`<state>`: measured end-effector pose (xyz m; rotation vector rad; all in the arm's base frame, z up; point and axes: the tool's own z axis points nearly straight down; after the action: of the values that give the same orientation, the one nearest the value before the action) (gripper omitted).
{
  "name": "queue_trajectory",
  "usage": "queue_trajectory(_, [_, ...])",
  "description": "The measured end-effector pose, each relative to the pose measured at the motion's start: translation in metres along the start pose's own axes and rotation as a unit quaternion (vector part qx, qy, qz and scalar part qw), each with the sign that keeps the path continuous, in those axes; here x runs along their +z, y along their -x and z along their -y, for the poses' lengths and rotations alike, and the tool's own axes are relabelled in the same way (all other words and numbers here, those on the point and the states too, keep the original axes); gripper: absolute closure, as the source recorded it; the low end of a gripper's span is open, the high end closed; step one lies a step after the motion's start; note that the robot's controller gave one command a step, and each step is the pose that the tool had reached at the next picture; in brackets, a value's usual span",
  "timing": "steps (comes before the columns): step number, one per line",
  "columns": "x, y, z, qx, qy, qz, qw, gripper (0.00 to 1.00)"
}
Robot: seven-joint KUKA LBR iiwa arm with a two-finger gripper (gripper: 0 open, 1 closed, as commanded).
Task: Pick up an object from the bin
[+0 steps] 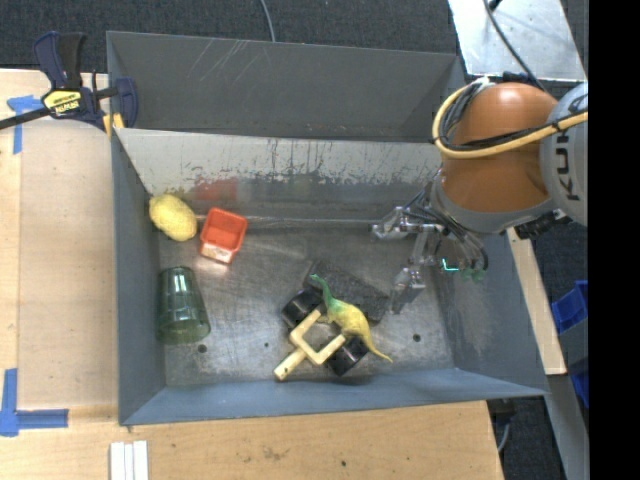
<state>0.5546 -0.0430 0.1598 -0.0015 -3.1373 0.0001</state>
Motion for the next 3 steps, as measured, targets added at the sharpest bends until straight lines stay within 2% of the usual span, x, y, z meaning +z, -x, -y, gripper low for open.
queue_trajectory(1, [-0.004,0.002,0.0,-0.001,0.0,0.0038,1.0,0.0])
queue_trajectory(2, [0.028,-0.01,-0.033,-0.069,-0.002,0.0072,0.9976,0.0])
queue_trajectory(3, [0.022,-0.028,-0.068,-0.125,0.0,0.0024,0.9921,0.0])
